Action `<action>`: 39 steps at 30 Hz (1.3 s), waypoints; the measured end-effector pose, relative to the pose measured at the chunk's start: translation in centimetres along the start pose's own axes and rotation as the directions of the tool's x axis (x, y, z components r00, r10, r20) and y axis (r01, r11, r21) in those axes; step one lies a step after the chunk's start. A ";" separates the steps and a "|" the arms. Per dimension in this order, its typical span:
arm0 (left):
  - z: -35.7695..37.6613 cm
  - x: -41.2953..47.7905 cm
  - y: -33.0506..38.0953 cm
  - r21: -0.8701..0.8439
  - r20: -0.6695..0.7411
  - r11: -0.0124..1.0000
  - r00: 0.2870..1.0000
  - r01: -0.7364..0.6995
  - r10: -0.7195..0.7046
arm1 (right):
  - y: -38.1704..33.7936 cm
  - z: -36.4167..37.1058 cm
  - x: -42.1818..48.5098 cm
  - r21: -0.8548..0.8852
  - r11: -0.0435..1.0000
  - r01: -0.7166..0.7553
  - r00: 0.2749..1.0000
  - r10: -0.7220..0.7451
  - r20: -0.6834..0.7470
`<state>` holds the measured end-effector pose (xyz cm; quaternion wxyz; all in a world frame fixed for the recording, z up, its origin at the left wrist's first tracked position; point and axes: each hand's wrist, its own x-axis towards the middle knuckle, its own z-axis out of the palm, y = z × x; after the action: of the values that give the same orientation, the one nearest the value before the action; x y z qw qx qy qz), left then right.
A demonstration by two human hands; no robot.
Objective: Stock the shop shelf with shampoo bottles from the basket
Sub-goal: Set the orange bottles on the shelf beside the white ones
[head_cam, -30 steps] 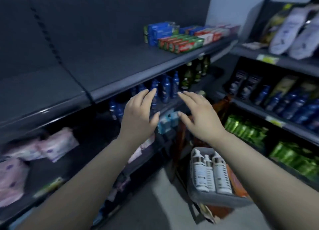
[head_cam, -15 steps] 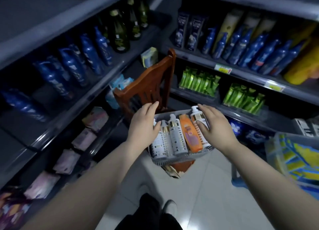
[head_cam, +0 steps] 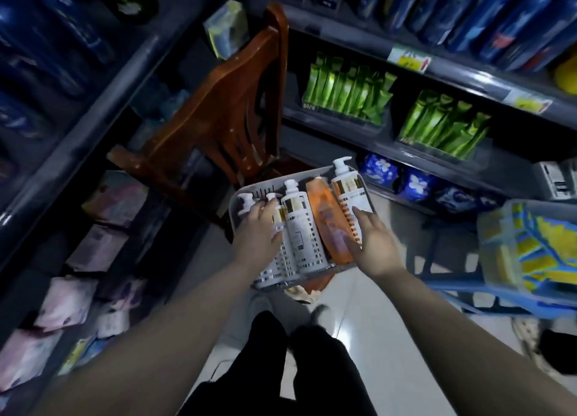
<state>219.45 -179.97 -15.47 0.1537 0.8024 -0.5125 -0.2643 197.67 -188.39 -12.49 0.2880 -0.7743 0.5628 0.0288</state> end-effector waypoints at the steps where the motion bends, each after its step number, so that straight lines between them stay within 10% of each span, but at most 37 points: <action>1: 0.8 0.5 -0.4 0.006 0.027 1.000 1.000 0.006 -0.006 | 0.1 0.8 0.9 0.000 1.000 -0.016 1.000 0.016 0.026; 13: 8.2 4.8 -0.4 -0.175 0.031 0.972 0.988 0.155 -0.152 | 0.0 6.4 9.0 -0.203 0.968 0.148 0.988 -0.137 0.066; 31: 8.3 2.3 -0.5 -0.329 -0.048 0.919 0.968 0.217 -0.246 | -1.7 6.5 11.7 -0.270 0.963 -0.015 0.982 0.064 0.176; 39: 8.0 1.4 0.3 -0.431 -0.003 0.881 0.975 0.198 -0.221 | -0.7 5.7 11.2 0.111 0.992 -0.057 0.987 0.039 0.158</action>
<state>215.06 -181.14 -22.21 0.3097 0.8064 -0.3481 -0.3641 204.00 -195.12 -21.11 0.3744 -0.7380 0.5578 0.0637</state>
